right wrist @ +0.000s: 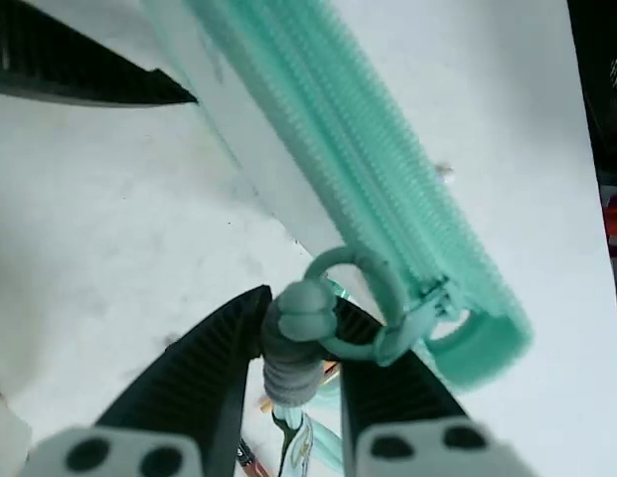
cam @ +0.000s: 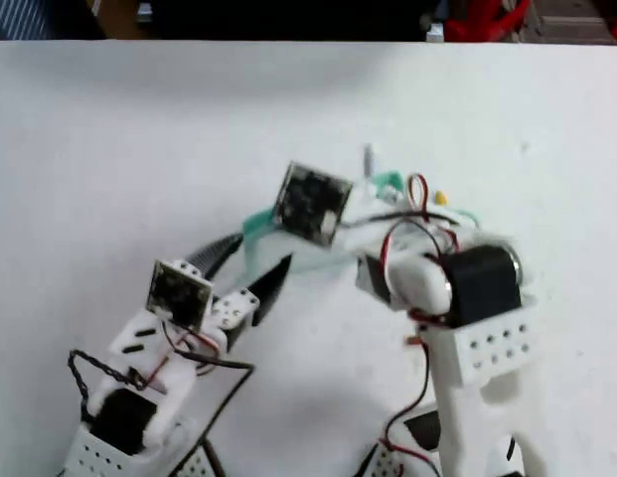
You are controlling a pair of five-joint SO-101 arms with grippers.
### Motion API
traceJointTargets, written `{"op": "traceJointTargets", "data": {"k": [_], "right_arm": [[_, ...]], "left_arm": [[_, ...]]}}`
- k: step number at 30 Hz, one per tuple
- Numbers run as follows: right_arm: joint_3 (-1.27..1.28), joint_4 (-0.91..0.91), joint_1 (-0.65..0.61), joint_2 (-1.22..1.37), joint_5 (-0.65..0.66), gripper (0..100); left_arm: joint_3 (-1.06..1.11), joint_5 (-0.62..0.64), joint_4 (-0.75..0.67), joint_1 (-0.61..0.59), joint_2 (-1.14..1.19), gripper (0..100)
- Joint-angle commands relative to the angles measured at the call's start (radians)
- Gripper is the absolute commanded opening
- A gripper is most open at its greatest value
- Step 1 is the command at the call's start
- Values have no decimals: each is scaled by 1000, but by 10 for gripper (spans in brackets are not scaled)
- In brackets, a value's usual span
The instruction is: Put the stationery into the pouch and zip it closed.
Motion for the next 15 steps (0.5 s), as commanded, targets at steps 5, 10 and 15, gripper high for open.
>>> {"op": "traceJointTargets", "data": {"k": [5,10,15], "right_arm": [[106,12,12,-193,81,18],[133,16,53,-288,81,18],[138,18,131,-357,132,18]], "left_arm": [[-153,-9,141,-7,-15,238],[-318,-12,348,-16,-15,238],[-319,-215,310,-7,-15,238]]}}
